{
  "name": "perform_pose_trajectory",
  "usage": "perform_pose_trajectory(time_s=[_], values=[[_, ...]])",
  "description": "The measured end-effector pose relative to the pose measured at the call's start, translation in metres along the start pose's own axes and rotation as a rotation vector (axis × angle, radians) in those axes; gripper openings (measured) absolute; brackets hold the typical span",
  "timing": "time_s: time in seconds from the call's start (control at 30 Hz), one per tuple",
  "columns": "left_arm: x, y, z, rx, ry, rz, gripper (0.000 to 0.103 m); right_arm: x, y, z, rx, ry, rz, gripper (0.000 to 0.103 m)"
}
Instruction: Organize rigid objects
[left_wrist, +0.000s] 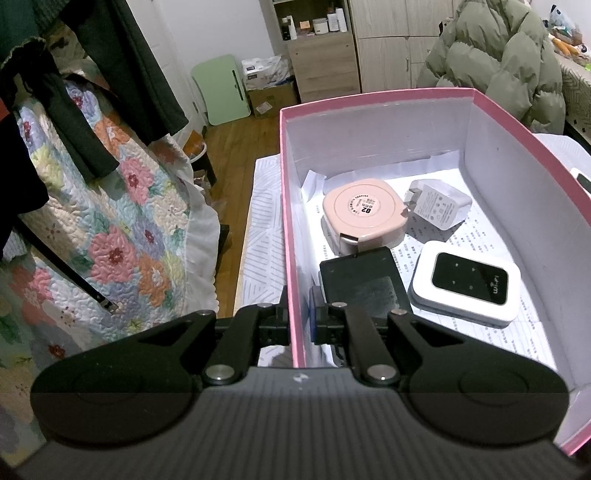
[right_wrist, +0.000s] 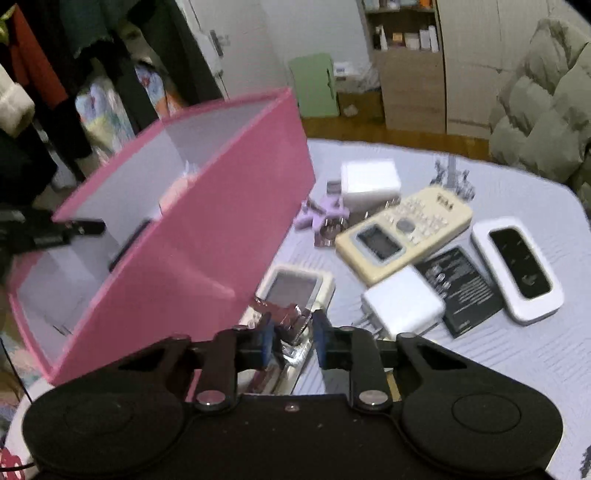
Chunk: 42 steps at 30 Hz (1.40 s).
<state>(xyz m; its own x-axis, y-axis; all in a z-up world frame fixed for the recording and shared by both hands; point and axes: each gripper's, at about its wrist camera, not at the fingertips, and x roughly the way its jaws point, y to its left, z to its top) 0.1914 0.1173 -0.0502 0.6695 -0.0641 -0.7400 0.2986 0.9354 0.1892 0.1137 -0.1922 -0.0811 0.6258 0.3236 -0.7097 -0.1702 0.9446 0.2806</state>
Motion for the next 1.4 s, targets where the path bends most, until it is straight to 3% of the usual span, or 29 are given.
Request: perform_pose_trajectory(time_s=[0.2,0.43,0.57,0.63,0.73,0.8,0.93,1.1,1.4], values=[[0.001,0.000,0.001,0.006,0.001,0.005,0.007,-0.036,0.011,0.022,-0.018,-0.112,0.051,0.005],[0.001,-0.001,0.001,0.003,0.007,0.003,0.007,-0.069,0.056,0.068,-0.153,-0.243,0.217,0.006],[0.001,-0.002,0.001,0.017,0.012,0.006,0.007,-0.064,0.083,0.086,-0.183,-0.226,0.343,0.006],[0.001,-0.003,0.001,0.015,0.017,0.004,0.007,-0.053,0.096,0.091,-0.191,-0.170,0.389,0.006],[0.002,-0.002,0.001,0.010,0.027,0.001,0.007,-0.025,0.107,0.090,-0.187,-0.037,0.442,0.013],[0.002,-0.002,0.001,0.011,0.029,0.004,0.008,-0.014,0.111,0.085,-0.211,0.020,0.447,0.028],[0.001,-0.002,0.001,0.012,0.029,0.003,0.008,-0.025,0.100,0.074,-0.251,0.015,0.374,0.029],[0.002,0.000,0.003,0.008,0.028,0.000,0.008,-0.059,0.051,0.062,-0.199,-0.027,0.270,0.047],[0.003,0.002,0.003,0.010,0.027,0.000,0.008,-0.054,-0.031,0.007,-0.047,0.110,-0.031,0.048]])
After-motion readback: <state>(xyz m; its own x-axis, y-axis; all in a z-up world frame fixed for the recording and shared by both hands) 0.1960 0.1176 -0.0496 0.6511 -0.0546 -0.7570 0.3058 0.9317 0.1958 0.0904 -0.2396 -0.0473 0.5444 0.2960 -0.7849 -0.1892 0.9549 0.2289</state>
